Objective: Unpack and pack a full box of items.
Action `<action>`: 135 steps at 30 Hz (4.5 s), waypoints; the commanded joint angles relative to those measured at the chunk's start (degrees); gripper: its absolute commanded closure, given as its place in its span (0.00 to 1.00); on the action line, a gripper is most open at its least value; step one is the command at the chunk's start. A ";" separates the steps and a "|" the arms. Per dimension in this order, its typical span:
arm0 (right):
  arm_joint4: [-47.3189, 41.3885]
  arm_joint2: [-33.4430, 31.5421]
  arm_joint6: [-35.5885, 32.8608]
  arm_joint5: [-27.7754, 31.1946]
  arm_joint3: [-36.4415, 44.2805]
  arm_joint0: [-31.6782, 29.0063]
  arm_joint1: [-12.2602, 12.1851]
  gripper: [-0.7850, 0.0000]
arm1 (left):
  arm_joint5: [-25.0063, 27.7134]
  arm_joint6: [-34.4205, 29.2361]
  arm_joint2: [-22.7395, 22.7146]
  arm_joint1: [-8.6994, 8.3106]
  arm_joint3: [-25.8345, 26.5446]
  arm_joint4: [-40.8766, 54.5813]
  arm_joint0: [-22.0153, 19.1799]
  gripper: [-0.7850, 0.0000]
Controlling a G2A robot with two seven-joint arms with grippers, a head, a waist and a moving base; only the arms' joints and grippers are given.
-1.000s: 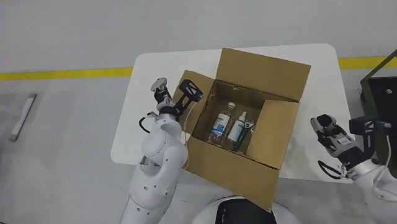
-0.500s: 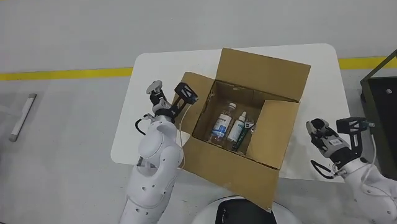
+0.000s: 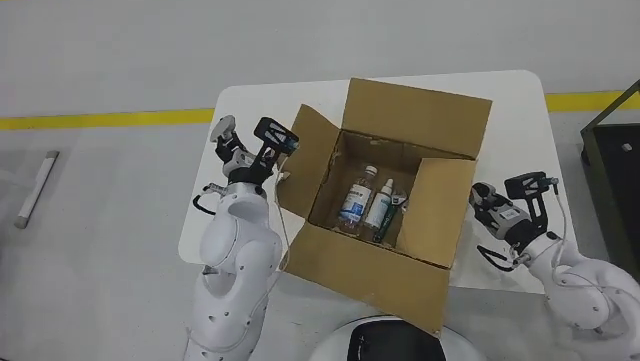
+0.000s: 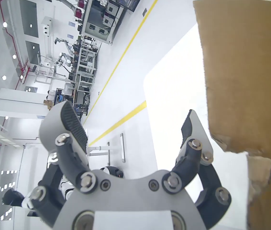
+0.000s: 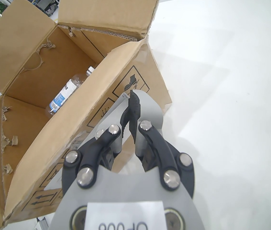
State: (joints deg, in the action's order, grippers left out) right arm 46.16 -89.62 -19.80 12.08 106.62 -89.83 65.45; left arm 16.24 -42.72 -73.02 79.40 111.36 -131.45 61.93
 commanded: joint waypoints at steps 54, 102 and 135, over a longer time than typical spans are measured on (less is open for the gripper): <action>-4.29 -12.09 6.68 5.14 13.81 -17.86 -0.95 1.00 | -17.53 -11.09 9.47 5.95 -4.09 72.59 -1.72 0.00; 3.35 7.49 4.95 1.27 0.51 -1.45 0.78 1.00 | -35.71 -4.59 10.31 7.89 -19.17 109.26 -4.16 0.00; -33.32 -26.21 5.59 -0.63 12.58 -20.53 0.87 0.00 | -27.71 0.47 30.49 10.86 -20.79 102.78 -17.58 0.00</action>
State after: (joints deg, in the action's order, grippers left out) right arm 11.73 -115.57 -13.82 11.54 119.00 -110.20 66.35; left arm -11.63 -42.23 -43.00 90.20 91.11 -27.89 44.51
